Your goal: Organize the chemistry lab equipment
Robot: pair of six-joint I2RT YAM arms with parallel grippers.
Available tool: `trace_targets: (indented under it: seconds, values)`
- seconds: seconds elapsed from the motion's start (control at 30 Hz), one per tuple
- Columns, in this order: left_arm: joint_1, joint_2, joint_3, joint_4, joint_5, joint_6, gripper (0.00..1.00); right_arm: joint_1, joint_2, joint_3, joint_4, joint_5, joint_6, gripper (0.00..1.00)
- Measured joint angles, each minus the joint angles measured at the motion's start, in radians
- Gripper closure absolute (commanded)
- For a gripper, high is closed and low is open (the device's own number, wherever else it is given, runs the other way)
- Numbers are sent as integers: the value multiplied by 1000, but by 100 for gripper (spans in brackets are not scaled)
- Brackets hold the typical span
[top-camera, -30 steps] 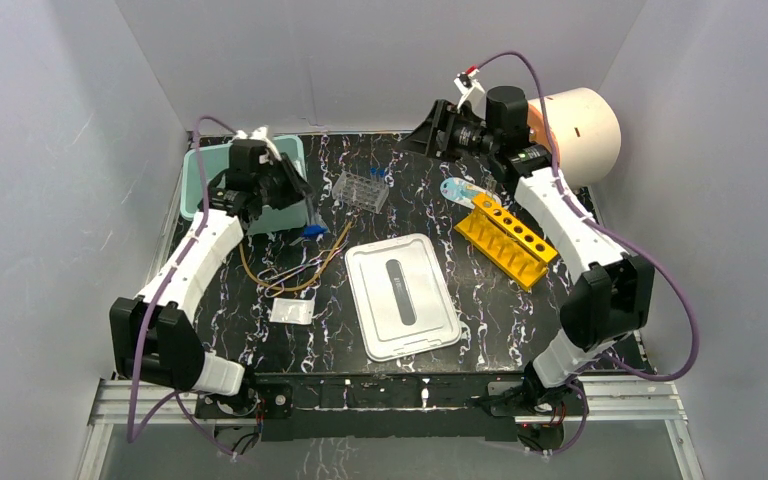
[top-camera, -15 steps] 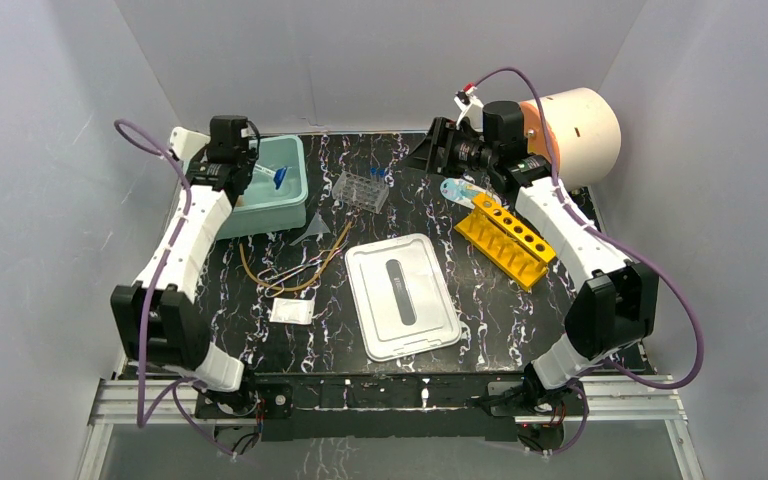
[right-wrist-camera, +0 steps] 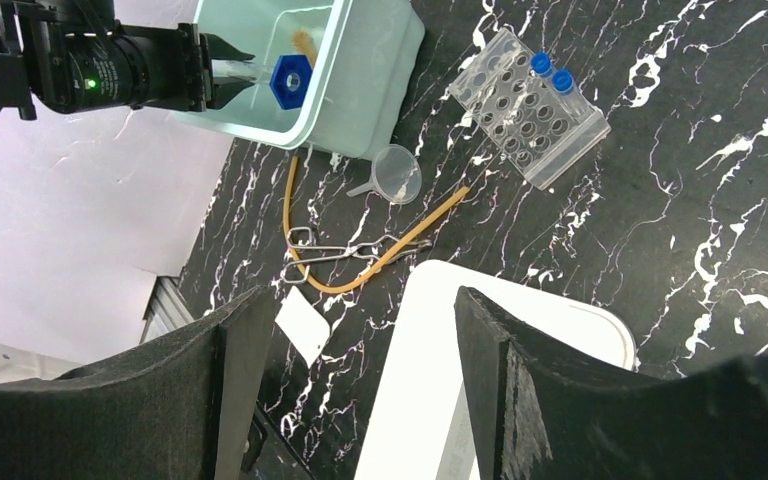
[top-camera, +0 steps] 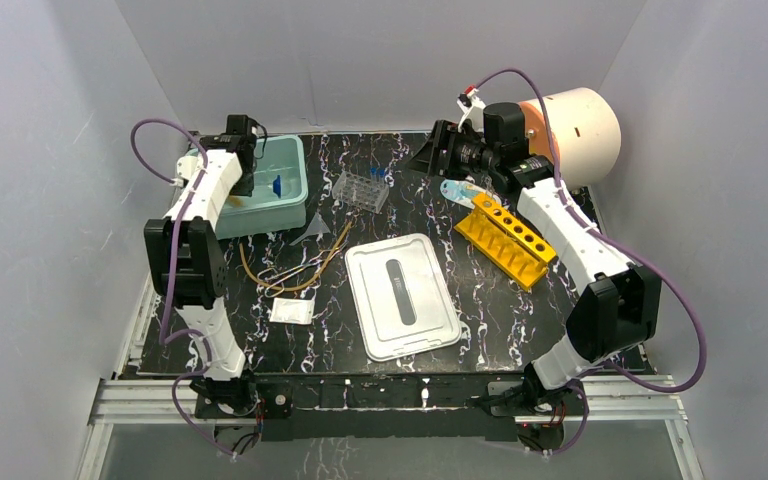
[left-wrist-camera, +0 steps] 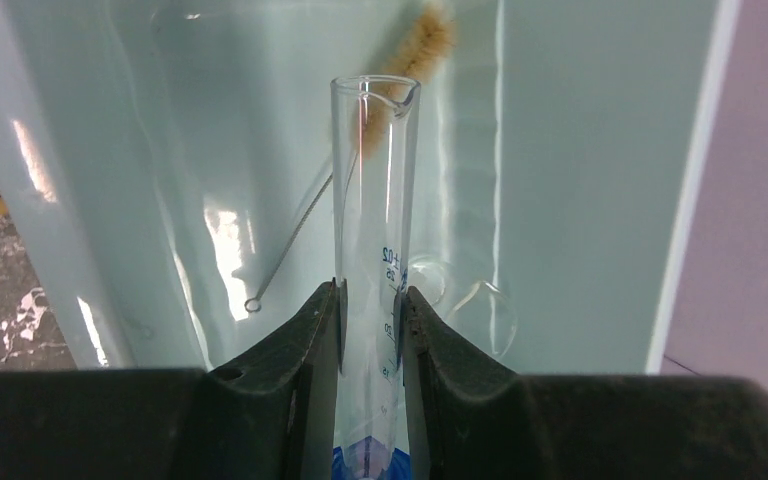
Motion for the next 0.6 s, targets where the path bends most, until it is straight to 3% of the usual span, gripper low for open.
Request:
trace_targets:
  seconds: [0.27, 0.5, 0.6]
  values:
    - [-2, 104, 133, -183, 56, -137, 100, 0, 0, 0, -23, 15, 0, 26]
    - [-1, 137, 113, -271, 116, -217, 100, 0, 0, 0, -27, 26, -17, 26]
    - [-1, 138, 104, -275, 130, -227, 94, 0, 0, 0, -27, 29, -24, 26]
